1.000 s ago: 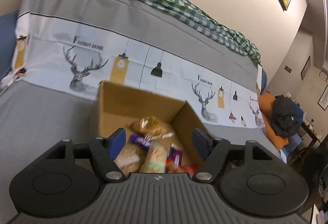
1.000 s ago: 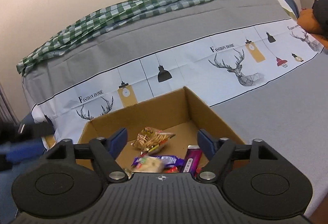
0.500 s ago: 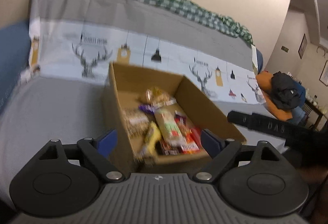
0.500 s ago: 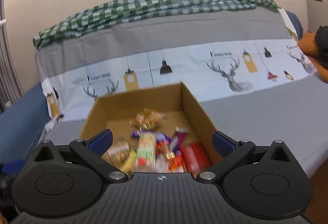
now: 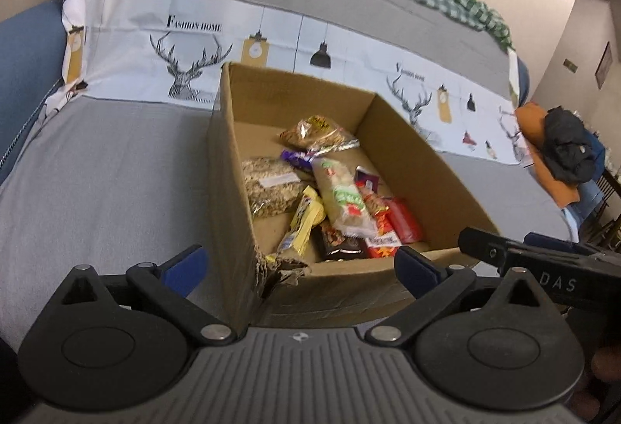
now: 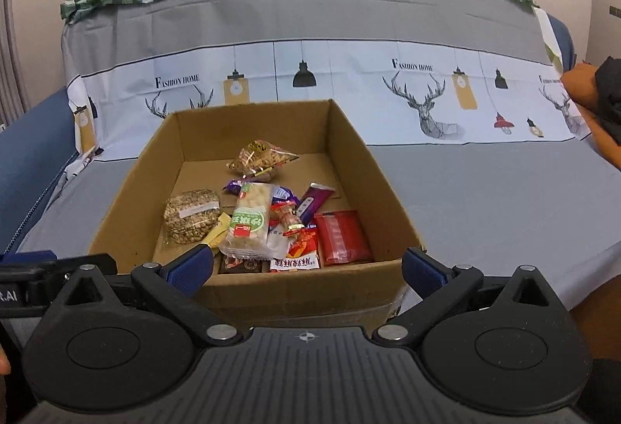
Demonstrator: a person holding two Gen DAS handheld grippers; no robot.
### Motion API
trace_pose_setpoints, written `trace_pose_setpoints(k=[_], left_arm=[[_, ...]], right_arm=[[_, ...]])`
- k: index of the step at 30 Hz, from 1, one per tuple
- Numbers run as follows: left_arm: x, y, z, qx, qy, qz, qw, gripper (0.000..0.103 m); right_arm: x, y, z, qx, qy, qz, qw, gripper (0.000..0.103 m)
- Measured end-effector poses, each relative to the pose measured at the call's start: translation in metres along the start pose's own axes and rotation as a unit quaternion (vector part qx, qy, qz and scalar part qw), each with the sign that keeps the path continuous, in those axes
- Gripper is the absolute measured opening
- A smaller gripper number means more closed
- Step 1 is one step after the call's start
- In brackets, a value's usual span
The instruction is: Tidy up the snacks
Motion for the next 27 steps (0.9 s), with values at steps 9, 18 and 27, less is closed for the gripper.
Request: trace_pose_setpoints(k=[9, 18, 27], left_arm=[[-0.002, -0.003, -0.013, 0.011, -0.021, 0.005, 0.9997, 0.103], [-0.011, -0.001, -0.018, 0.015, -0.019, -0.003, 0.9997, 0.103], [-0.010, -0.002, -0.013, 0.006, -0.025, -0.005, 0.9997, 0.103]], right_arm=[[0.005, -0.004, -0.019, 0.021, -0.008, 0.001, 1.000, 0.102], [0.001, 0.000, -0.023, 0.030, -0.004, 0.012, 0.999, 0.102], [-0.005, 0.000, -0.022, 0.027, -0.003, 0.003, 1.000, 0.102]])
Point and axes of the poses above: each gripper's, at about its wrist camera, not at the fingertips, and z roughly against the way its jaws point, x to its left, y to its underside, the point moved 2 cm from there along -z, roughly the way its jaws point, and after that the axes turned 4 degrees about -y, right-handed, at the moved point
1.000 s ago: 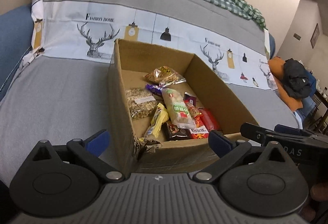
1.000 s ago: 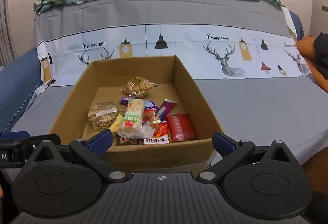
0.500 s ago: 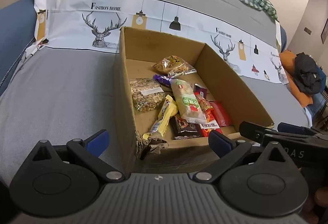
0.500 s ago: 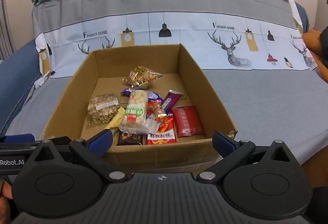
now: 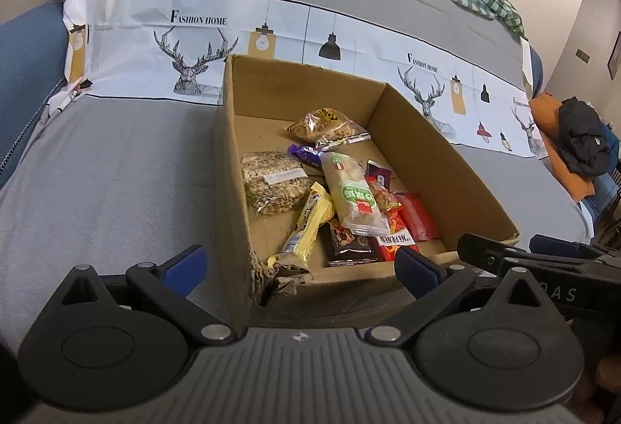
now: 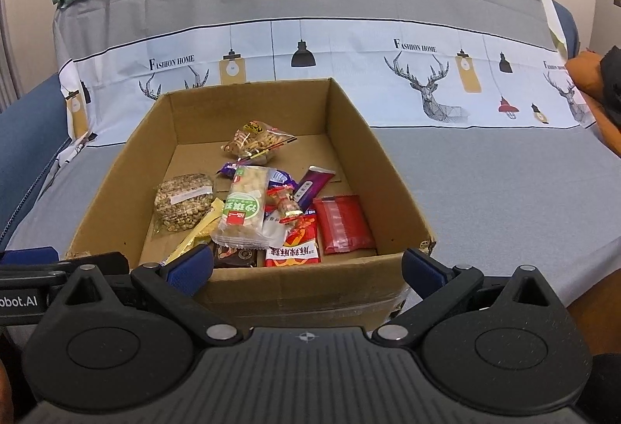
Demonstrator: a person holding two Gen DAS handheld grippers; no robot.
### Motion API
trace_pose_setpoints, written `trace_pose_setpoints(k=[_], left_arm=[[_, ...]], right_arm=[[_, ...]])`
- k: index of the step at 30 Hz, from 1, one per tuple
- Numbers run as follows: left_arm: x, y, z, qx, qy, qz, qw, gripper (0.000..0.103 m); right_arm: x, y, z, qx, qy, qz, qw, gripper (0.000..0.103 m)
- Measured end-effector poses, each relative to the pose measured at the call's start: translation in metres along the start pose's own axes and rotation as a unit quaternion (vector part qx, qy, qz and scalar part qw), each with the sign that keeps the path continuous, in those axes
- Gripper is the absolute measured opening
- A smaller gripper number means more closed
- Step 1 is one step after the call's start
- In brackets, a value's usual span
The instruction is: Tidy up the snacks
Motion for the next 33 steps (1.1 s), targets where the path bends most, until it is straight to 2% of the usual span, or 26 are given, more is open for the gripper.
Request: trace_pose_setpoints(k=[33], left_arm=[[-0.0046, 0.0014, 0.0029, -0.004, 0.009, -0.008, 0.9999, 0.103]], right_arm=[[0.0041, 0.0006, 0.0004, 0.001, 0.001, 0.013, 1.000, 0.102]])
Point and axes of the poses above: each gripper's, at about its wrist camera, not at the fingertips, and z roughly against the way its jaws point, x to its left, y to its underside, the point moved 2 cm from there along -z, roughly the way its jaws point, and after that the axes turned 4 degrees about -y, right-handed, at the moved point
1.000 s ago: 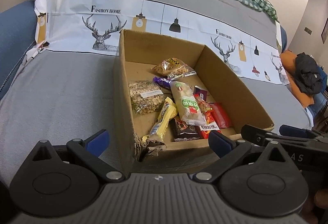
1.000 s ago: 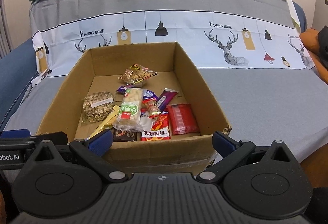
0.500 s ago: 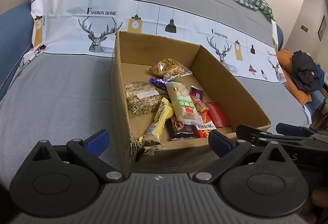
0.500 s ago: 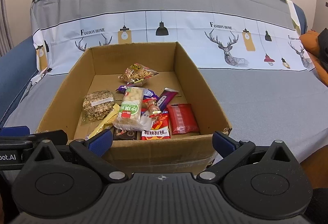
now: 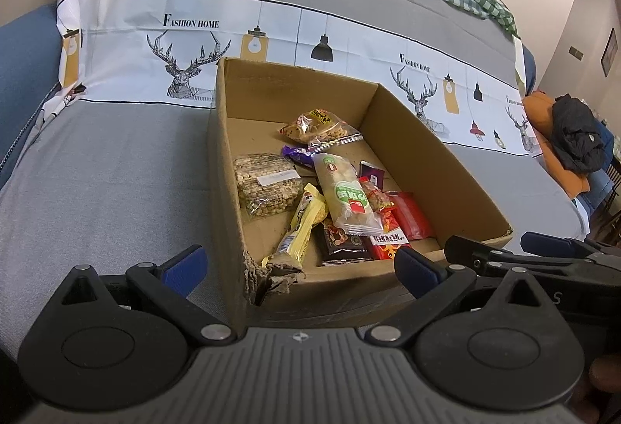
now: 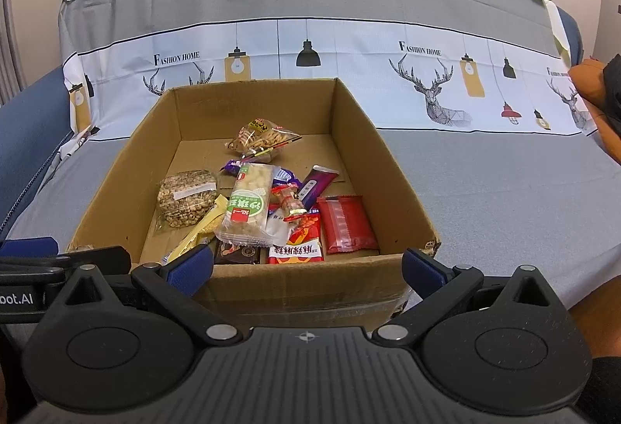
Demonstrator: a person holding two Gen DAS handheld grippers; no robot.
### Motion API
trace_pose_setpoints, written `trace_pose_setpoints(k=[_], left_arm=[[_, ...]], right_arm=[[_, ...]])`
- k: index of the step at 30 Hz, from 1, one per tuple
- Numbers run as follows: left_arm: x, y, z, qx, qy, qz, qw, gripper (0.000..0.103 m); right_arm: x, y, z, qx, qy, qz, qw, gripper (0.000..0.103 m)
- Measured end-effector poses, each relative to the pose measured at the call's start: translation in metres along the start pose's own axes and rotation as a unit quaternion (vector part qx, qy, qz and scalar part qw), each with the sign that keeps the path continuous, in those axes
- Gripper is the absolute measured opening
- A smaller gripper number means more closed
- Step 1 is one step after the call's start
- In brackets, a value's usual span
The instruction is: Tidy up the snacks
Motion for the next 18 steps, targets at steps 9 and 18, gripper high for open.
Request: trace_pose_setpoints(k=[9, 18], left_arm=[[-0.0005, -0.0011, 0.0007, -0.002, 0.000, -0.001, 1.0000, 0.103], [-0.0009, -0.0013, 0.0009, -0.002, 0.001, -0.002, 1.0000, 0.103]], right_arm=[[0.0005, 0.0002, -0.0004, 0.000, -0.001, 0.002, 1.000, 0.102], [0.0006, 0.0001, -0.0006, 0.001, 0.000, 0.003, 1.000, 0.102]])
Point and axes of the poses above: each gripper's, at about its wrist camera, not at the fingertips, and z roughly against the way its jaws point, x to its left, y to its underside, the point moved 2 cm from there along -z, roughly the way its jaws point, and after that the axes turned 4 degrees about -y, right-handed, at the moved point
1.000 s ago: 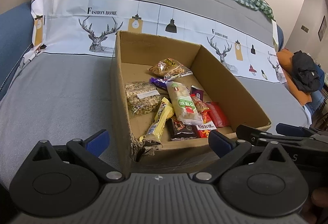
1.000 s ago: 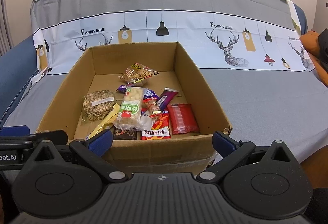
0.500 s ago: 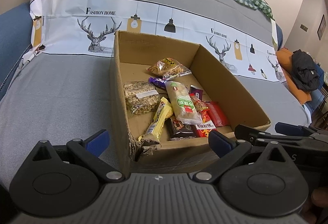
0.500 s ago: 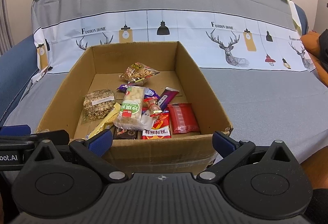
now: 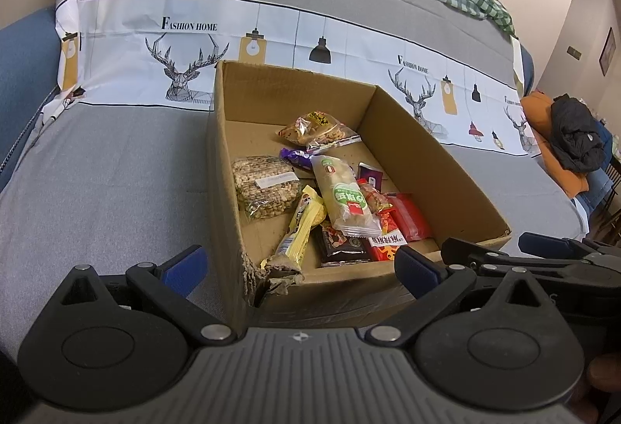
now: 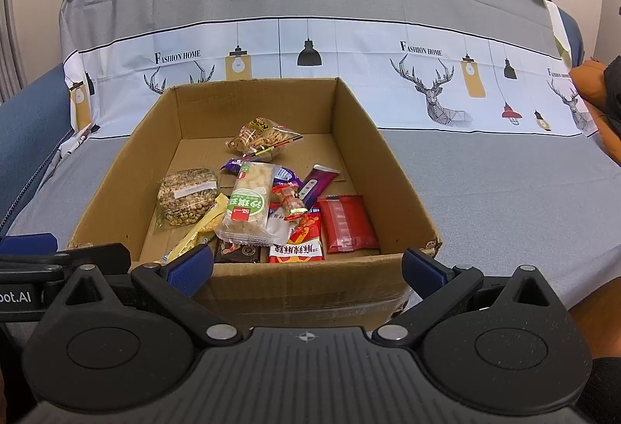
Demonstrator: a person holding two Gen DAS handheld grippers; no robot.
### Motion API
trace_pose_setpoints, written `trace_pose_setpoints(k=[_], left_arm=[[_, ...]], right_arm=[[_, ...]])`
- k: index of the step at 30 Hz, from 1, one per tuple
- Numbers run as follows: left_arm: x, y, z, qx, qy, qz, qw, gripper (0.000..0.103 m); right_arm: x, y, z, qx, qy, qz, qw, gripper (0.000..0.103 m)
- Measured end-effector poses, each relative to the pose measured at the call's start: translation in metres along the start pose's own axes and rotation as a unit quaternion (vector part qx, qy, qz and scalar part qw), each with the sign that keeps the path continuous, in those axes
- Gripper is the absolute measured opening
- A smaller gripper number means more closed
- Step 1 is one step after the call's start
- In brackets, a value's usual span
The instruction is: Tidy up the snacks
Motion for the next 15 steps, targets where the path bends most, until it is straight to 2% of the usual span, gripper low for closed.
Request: trace_pose_setpoints(k=[15], left_arm=[[0.0036, 0.0000, -0.0013, 0.005, 0.004, -0.001, 1.0000, 0.103]], right_arm=[[0.0003, 0.0009, -0.0023, 0.002, -0.002, 0.004, 1.000, 0.102]])
Point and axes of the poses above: each gripper's, at about its wrist camera, not at the fingertips, and z roughly against the way its jaws point, x to its left, y to its underside, the point moved 2 cm from there along -z, roughly the way its jaws point, and after that the axes turned 4 degrees about -y, right-handed, at the moved point
